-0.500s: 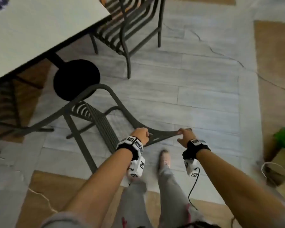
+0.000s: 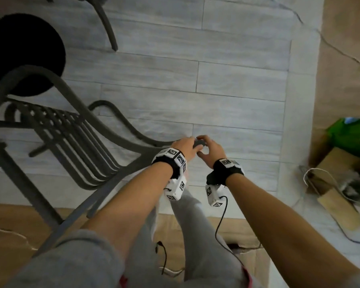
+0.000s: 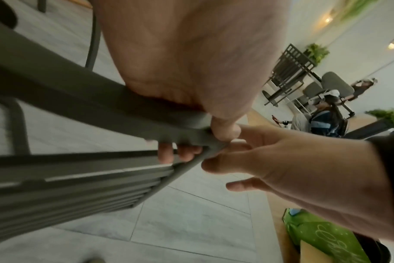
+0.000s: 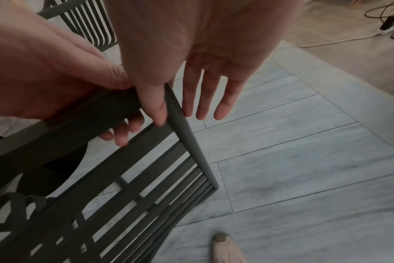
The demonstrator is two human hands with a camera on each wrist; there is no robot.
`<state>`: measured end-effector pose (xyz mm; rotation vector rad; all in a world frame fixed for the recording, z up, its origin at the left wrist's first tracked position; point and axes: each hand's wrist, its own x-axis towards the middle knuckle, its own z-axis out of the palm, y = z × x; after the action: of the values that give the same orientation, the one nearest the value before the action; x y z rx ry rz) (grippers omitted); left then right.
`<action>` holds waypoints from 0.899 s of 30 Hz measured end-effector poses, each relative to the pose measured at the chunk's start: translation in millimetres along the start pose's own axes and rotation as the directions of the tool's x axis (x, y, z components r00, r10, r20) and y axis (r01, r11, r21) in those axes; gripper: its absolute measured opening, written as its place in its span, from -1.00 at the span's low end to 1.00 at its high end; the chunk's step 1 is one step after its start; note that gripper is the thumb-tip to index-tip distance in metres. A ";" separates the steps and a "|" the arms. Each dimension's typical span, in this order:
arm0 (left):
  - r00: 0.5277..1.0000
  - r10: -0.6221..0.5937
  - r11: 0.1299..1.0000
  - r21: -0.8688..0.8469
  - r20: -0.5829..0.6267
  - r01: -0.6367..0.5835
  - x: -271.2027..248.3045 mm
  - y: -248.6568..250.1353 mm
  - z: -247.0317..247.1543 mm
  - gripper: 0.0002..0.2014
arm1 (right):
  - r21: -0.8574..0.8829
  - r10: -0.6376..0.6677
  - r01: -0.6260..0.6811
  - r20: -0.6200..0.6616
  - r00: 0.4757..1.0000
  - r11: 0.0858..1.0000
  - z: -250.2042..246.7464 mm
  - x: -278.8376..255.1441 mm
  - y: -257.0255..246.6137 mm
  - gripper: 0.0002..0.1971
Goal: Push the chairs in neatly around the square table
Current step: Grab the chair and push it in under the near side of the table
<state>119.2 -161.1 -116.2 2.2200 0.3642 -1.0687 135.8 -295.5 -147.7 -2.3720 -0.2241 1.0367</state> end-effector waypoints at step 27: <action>0.672 0.221 0.626 -0.426 -0.706 -0.653 -405.7 -78.0 -135.8 -0.70 | -0.407 -0.327 0.333 0.085 0.941 0.851 -66.5 -103.1 -152.5 -0.59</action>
<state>-94.1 -2.8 228.1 1.7578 0.3205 0.1143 121.7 -230.6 36.4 -2.5653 -0.9096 0.9025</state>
